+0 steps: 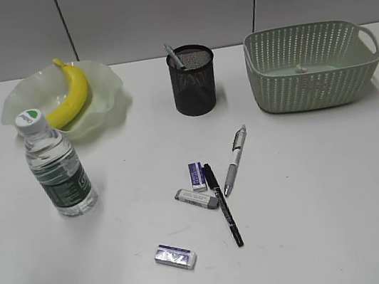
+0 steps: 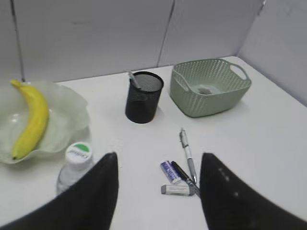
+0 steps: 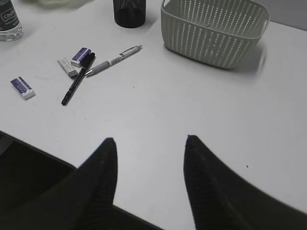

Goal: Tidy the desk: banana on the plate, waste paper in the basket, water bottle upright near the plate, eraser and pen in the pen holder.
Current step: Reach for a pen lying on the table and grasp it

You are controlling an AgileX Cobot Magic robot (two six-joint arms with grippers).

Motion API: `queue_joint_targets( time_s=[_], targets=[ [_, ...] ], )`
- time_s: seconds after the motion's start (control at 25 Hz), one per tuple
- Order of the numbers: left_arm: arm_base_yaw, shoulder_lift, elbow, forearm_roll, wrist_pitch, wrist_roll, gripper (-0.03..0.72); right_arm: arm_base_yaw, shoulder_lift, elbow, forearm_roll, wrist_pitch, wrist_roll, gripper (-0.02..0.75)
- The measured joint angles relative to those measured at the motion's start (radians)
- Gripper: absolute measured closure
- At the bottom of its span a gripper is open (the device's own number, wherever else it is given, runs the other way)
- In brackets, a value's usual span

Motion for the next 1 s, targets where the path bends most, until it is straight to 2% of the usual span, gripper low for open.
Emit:
queue_joint_targets(
  time_s=[0.16, 0.24, 0.32, 0.52, 0.68, 0.8, 0.88, 1.0],
  targets=[
    [-0.006, 0.333, -0.149, -0.207, 0.000, 0.202, 0.301, 0.000, 0.000, 0.000, 0.003, -0.001, -0.007, 0.367],
    [-0.039, 0.461, -0.229, -0.237, 0.001, 0.252, 0.305, 0.000, 0.000, 0.001, 0.003, -0.001, -0.009, 0.367],
    [-0.103, 0.582, -0.313, -0.243, -0.009, 0.273, 0.307, 0.000, 0.000, 0.001, 0.003, -0.002, -0.009, 0.367],
    [-0.295, 0.913, -0.502, -0.157, -0.102, 0.284, 0.307, 0.000, 0.000, 0.001, 0.003, -0.003, -0.010, 0.368],
    [-0.362, 1.139, -0.645, -0.139, -0.116, 0.230, 0.307, 0.000, 0.000, 0.001, 0.003, -0.003, -0.010, 0.368],
    [-0.402, 1.294, -0.783, -0.047, -0.070, 0.106, 0.307, 0.000, 0.000, 0.001, 0.003, -0.003, -0.010, 0.368],
    [-0.430, 1.365, -0.873, 0.090, -0.031, -0.003, 0.307, 0.000, 0.000, 0.001, 0.003, -0.004, -0.010, 0.369],
    [-0.485, 1.481, -1.022, 0.353, 0.080, -0.229, 0.307, 0.000, 0.000, 0.001, 0.003, -0.004, -0.010, 0.369]
  ],
)
